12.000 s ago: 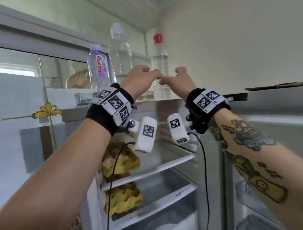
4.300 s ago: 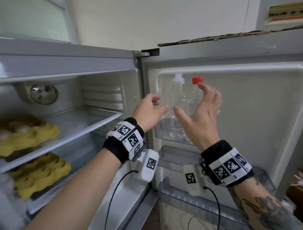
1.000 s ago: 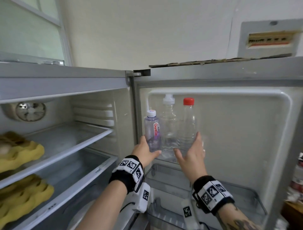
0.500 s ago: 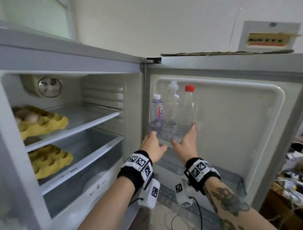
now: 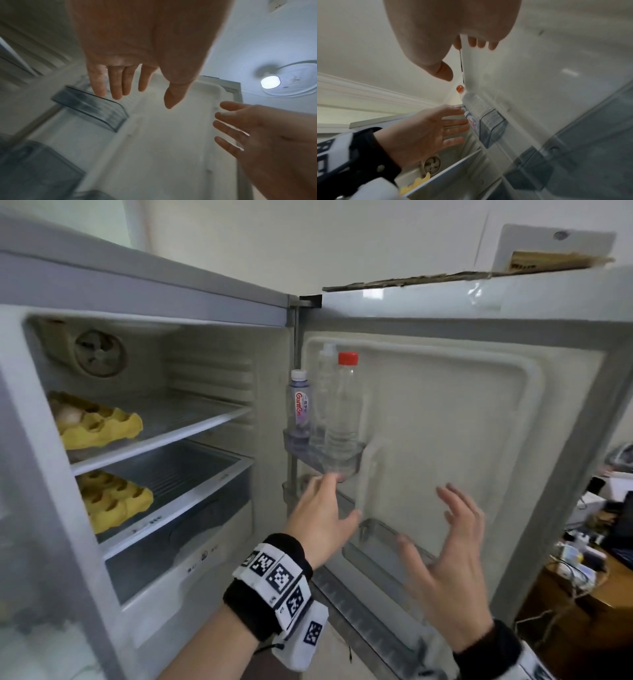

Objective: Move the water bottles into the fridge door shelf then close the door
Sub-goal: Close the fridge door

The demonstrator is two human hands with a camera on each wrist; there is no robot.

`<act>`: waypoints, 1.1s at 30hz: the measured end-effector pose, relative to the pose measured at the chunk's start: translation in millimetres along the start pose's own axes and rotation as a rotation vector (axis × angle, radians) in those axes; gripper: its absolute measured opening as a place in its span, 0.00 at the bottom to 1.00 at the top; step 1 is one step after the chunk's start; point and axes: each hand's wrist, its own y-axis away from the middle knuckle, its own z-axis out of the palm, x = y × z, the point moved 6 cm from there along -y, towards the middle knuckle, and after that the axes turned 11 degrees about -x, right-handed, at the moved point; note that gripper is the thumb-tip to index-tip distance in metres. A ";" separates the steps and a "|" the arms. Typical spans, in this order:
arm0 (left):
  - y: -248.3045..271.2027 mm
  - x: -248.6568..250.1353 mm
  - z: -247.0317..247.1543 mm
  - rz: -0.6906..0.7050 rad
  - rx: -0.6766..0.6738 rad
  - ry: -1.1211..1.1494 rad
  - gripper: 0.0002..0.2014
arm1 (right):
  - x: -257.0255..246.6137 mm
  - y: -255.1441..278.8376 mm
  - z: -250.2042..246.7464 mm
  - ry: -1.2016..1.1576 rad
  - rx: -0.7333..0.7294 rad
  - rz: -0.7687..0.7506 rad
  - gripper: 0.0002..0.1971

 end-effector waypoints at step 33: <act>132.2 62.9 12.3 -0.215 0.429 0.194 0.66 | -42.1 98.1 34.0 -0.534 -0.205 0.160 0.47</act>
